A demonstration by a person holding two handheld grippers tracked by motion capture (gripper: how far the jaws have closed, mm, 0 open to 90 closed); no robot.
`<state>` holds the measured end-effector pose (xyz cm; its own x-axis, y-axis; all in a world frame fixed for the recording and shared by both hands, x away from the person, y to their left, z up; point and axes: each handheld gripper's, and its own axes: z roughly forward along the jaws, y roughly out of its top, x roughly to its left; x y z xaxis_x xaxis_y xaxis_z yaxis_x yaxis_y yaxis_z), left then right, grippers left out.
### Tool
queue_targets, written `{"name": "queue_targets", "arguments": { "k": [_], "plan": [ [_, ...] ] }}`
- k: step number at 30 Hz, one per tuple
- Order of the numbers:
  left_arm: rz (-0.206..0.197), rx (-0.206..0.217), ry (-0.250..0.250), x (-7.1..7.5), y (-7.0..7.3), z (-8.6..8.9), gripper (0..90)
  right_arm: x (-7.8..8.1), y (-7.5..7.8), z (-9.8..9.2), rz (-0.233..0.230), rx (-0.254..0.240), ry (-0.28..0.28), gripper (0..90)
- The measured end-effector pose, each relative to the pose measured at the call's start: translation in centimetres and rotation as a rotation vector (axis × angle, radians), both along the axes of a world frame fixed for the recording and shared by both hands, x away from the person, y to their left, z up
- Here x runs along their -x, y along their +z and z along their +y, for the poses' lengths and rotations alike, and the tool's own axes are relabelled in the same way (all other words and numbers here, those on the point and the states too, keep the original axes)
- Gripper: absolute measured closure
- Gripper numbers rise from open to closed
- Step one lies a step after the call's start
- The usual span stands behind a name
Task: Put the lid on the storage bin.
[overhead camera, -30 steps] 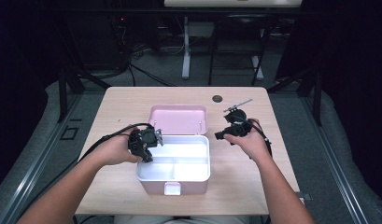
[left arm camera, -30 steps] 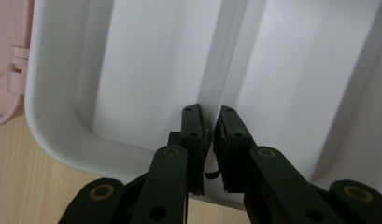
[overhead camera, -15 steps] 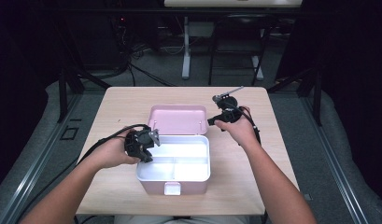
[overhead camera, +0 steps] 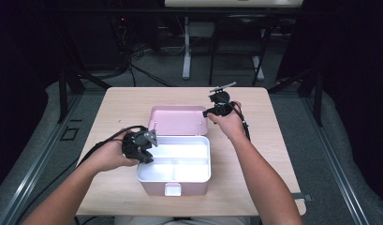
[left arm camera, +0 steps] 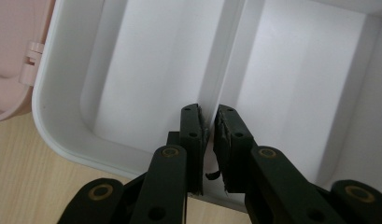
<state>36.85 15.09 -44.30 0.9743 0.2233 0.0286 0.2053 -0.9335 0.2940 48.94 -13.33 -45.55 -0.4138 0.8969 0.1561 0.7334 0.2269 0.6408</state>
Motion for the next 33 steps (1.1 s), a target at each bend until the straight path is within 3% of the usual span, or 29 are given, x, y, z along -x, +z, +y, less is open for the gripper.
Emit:
{"name": "queue_targets", "arguments": {
  "k": [8,13,16,20,26,27,29,33],
  "plan": [
    [-0.001,0.000,0.000,0.0,0.0,0.0,81.4,-1.1,-0.4,0.3,0.003,0.002,-0.041,60.3],
    [-0.006,-0.002,0.001,0.1,0.0,0.0,81.4,-1.9,-0.9,1.0,0.033,0.009,-0.067,62.7],
    [-0.005,-0.001,0.002,0.1,0.0,0.0,81.4,-2.3,-1.4,1.6,0.046,0.051,-0.079,63.9],
    [-0.005,0.001,0.003,0.1,0.0,0.0,81.4,-2.5,-1.8,2.1,0.058,0.065,-0.098,65.0],
    [-0.005,0.000,0.003,0.1,0.0,0.0,81.4,-3.0,-2.4,2.2,0.096,0.046,-0.128,64.8],
    [-0.005,-0.001,0.001,0.0,0.0,0.0,81.4,-3.2,-2.5,2.2,0.112,0.013,-0.135,64.4],
    [-0.004,-0.001,0.000,0.0,0.0,0.0,81.4,-3.3,-2.6,2.1,0.123,0.003,-0.140,64.6],
    [-0.004,0.000,0.000,0.0,0.0,0.0,81.4,-3.4,-2.8,2.2,0.129,0.008,-0.146,66.8]
  ]
}}
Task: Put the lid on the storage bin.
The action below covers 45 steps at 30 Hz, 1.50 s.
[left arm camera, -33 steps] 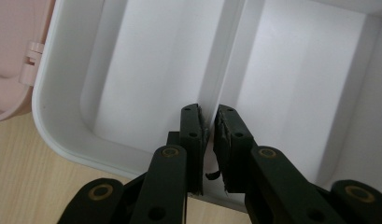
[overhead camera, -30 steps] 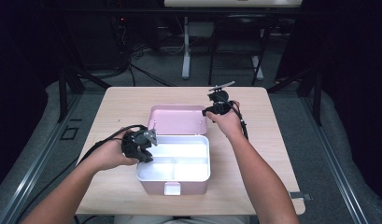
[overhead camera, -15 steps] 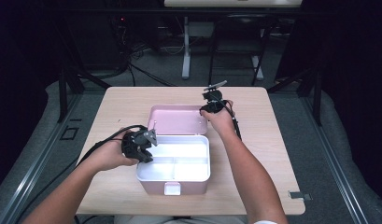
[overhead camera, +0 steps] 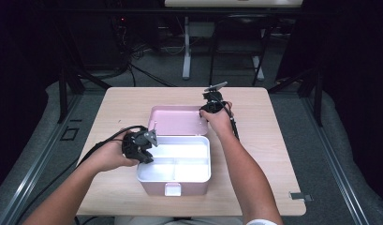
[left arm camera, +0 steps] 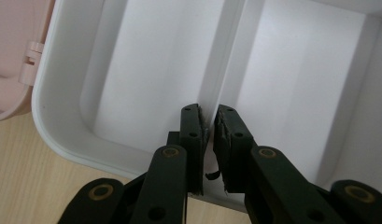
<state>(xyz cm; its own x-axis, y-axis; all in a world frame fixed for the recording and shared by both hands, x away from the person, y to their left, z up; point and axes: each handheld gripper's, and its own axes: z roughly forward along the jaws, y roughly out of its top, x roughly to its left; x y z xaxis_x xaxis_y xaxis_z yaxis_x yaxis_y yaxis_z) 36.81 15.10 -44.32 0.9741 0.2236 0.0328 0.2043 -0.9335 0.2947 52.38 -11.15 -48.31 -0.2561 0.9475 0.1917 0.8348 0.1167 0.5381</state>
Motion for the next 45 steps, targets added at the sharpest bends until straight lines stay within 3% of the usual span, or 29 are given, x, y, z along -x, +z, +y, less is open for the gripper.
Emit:
{"name": "queue_targets", "arguments": {
  "k": [4,9,17,28,36,45],
  "plan": [
    [0.000,0.000,0.001,0.0,0.0,0.0,81.5,0.0,0.0,0.1,-0.001,0.010,-0.004,69.6],
    [0.002,0.001,0.002,0.0,0.0,0.0,81.4,0.1,0.3,-0.2,0.011,0.020,-0.023,79.5],
    [0.005,0.001,0.000,-0.1,0.0,0.0,81.5,0.2,0.6,-0.1,0.004,0.026,-0.027,80.6],
    [0.006,0.000,-0.001,-0.1,0.0,0.0,81.5,0.6,2.1,0.3,-0.051,0.068,-0.016,82.2],
    [0.005,0.000,0.000,0.0,0.0,0.0,81.5,1.1,3.8,0.0,-0.096,0.053,-0.016,83.3],
    [0.007,0.000,0.000,-0.1,0.0,0.0,81.4,2.5,5.8,-0.5,-0.154,-0.004,-0.015,84.7]
  ]
}}
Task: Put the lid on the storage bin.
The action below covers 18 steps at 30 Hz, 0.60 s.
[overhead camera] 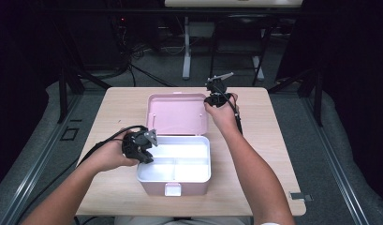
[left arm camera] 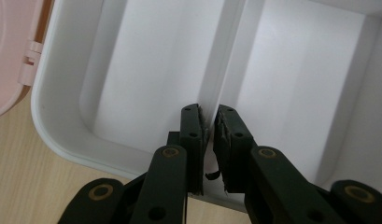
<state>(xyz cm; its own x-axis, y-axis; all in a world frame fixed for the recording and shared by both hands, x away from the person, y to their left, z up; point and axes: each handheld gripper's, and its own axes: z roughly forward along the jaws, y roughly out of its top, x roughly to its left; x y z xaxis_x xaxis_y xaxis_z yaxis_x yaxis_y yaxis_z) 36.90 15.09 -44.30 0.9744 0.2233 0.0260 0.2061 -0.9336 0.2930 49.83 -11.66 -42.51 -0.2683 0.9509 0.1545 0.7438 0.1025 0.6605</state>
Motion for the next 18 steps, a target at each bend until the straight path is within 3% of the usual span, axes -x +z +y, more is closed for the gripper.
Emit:
{"name": "queue_targets", "arguments": {
  "k": [4,10,18],
  "plan": [
    [0.001,0.000,0.001,0.0,0.0,0.0,81.4,0.6,0.7,-0.2,-0.022,-0.009,0.012,85.1],
    [-0.008,0.001,0.003,0.1,0.0,0.0,81.6,2.7,2.7,-0.4,-0.096,-0.011,0.034,85.8],
    [-0.013,0.003,0.003,0.2,0.0,0.0,81.6,5.4,4.0,-0.8,-0.192,-0.007,0.073,86.1]
  ]
}}
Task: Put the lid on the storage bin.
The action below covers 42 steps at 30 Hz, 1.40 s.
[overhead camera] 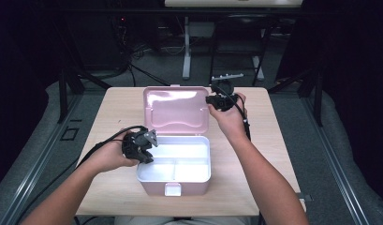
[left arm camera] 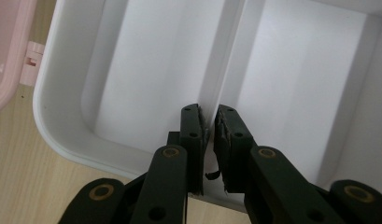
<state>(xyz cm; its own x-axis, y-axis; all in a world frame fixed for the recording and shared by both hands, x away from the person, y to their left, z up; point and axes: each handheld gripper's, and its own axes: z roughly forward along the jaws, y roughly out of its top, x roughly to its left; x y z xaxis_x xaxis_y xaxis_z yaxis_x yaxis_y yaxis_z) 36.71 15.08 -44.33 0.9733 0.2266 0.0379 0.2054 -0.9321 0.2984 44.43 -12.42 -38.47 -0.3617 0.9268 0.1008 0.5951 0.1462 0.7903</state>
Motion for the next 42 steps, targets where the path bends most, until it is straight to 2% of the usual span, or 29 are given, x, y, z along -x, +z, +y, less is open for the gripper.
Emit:
{"name": "queue_targets", "arguments": {
  "k": [6,14,18,20,24,25,26,27,30,31,32,33,35,39,40,42],
  "plan": [
    [-0.003,0.002,0.006,0.1,0.0,0.0,81.5,1.3,0.5,-0.1,-0.041,0.002,0.016,86.1],
    [0.004,0.015,0.038,-0.1,0.2,0.3,76.8,1.4,0.5,-0.2,-0.038,-0.003,0.020,86.1],
    [-0.006,0.048,0.052,-0.1,1.0,0.9,73.4,1.4,0.5,-0.2,-0.038,-0.005,0.020,86.1],
    [-0.024,0.097,0.079,-0.1,1.9,1.8,69.4,1.4,0.5,-0.2,-0.042,-0.008,0.019,86.1],
    [-0.088,0.162,0.134,-0.4,2.8,2.8,64.8,1.6,0.5,-0.1,-0.047,-0.007,0.022,86.1],
    [-0.088,0.162,0.134,-0.4,2.8,2.8,64.5,1.6,0.5,-0.1,-0.048,-0.006,0.022,86.2],
    [-0.119,0.202,0.163,-0.6,3.1,3.1,64.5,1.6,0.5,-0.1,-0.047,-0.008,0.021,86.2],
    [-0.136,0.223,0.183,-0.8,3.3,3.2,63.9,1.6,0.5,-0.1,-0.049,-0.007,0.023,86.2],
    [-0.168,0.283,0.245,-1.3,3.8,3.6,61.3,1.7,0.5,-0.1,-0.054,-0.008,0.027,86.2],
    [-0.183,0.297,0.268,-1.5,4.0,3.8,61.3,1.7,0.5,-0.1,-0.053,-0.010,0.026,86.2],
    [-0.183,0.297,0.268,-1.5,4.0,3.8,61.3,1.8,0.5,-0.1,-0.055,-0.009,0.028,86.2],
    [-0.216,0.320,0.319,-1.9,4.3,4.2,60.5,1.8,0.5,-0.1,-0.054,-0.011,0.027,86.2],
    [-0.260,0.350,0.375,-2.3,4.5,4.5,59.0,1.8,0.6,-0.1,-0.056,-0.011,0.030,86.2],
    [-0.309,0.414,0.469,-3.2,5.2,5.3,58.9,2.0,0.6,-0.2,-0.058,-0.011,0.033,86.2],
    [-0.309,0.414,0.469,-3.2,5.2,5.3,59.1,2.0,0.6,-0.2,-0.058,-0.011,0.033,86.2],
    [-0.326,0.449,0.539,-3.8,5.5,5.9,59.5,2.1,0.6,-0.2,-0.062,-0.013,0.035,86.2]
  ]
}}
